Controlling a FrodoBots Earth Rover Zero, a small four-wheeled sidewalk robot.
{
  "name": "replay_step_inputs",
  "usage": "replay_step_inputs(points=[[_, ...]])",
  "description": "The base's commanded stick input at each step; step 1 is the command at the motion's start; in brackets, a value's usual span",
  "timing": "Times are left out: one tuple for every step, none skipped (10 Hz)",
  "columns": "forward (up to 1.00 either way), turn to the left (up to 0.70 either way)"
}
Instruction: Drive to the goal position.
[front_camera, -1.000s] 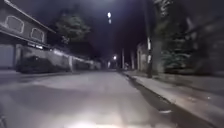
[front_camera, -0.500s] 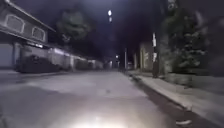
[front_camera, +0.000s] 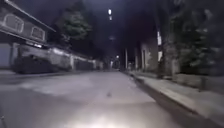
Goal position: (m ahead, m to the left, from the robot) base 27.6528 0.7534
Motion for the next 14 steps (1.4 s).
replay_step_inputs(points=[[0.70, -0.35], [0.70, -0.35], [0.70, -0.35], [0.70, -0.35], [0.70, -0.35], [0.70, -0.35], [0.70, -0.35], [0.70, -0.22], [0.70, -0.07], [0.70, 0.00], [0.70, 0.00], [0.70, 0.00], [0.70, 0.00], [0.70, 0.00]])
